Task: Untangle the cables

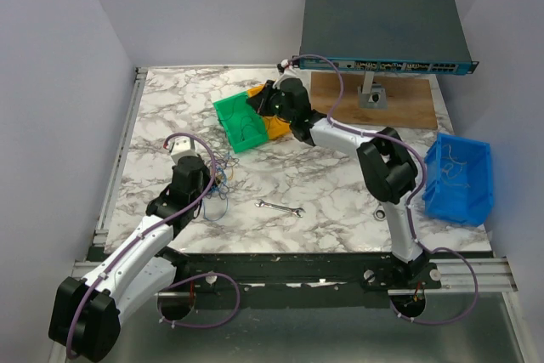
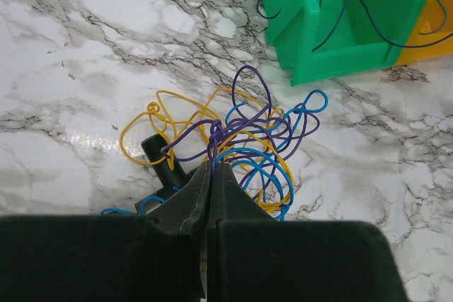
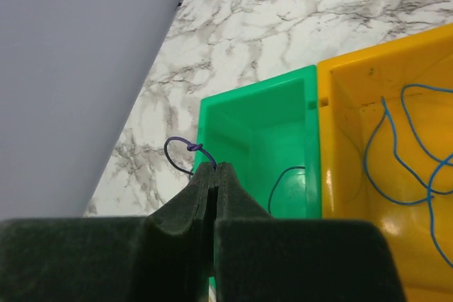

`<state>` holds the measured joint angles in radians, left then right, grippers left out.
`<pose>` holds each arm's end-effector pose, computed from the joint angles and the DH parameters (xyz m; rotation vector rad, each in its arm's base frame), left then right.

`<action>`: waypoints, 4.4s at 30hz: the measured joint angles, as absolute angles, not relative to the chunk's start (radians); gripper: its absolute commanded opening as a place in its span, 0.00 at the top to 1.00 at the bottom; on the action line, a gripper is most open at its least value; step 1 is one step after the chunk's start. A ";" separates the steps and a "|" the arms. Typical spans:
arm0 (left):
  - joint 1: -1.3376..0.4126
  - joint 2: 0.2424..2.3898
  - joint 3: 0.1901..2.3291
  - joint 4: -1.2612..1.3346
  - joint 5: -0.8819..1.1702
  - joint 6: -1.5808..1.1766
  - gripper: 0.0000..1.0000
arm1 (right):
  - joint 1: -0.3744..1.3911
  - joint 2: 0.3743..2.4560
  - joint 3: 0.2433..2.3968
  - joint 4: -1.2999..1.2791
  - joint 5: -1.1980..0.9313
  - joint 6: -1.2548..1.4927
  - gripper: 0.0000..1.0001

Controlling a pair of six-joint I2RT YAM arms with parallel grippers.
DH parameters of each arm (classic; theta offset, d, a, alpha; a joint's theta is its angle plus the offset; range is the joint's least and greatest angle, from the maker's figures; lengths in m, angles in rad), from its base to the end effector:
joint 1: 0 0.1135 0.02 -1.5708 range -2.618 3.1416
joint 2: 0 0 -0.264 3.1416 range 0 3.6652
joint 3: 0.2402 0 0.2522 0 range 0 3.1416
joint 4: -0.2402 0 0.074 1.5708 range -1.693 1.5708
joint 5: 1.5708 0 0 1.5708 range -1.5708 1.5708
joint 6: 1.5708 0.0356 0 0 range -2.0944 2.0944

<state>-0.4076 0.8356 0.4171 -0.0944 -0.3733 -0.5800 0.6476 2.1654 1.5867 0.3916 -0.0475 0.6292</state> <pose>0.1745 -0.0612 0.2120 -0.4001 2.0135 -0.2260 0.4085 0.3111 0.2281 -0.0537 1.8604 0.9541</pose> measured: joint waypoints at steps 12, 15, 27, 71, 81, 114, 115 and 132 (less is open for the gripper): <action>-0.408 0.836 0.417 -0.095 -0.374 -0.580 0.98 | 0.632 2.130 1.761 0.410 -0.152 0.627 0.99; -0.408 0.836 0.417 -0.095 -0.374 -0.580 0.98 | 0.626 2.110 1.781 0.409 -0.150 0.619 0.99; -0.408 0.836 0.417 -0.095 -0.374 -0.580 0.98 | 0.622 2.098 1.755 0.392 -0.125 0.597 0.99; -0.408 0.836 0.417 -0.095 -0.374 -0.580 0.98 | 0.671 1.874 1.485 0.214 0.495 0.446 0.99; -0.408 0.836 0.417 -0.095 -0.374 -0.580 0.98 | 0.706 1.905 1.620 0.213 0.349 0.353 0.99; -0.408 0.842 0.417 -0.095 -0.374 -0.580 0.98 | 0.752 2.362 2.040 -0.050 0.260 0.364 0.99; -0.408 0.843 0.417 -0.095 -0.374 -0.580 0.98 | 0.752 2.383 2.069 -0.062 0.255 0.363 0.99; -0.408 0.846 0.417 -0.096 -0.374 -0.580 0.98 | 0.765 2.497 2.178 -0.179 0.188 0.342 0.42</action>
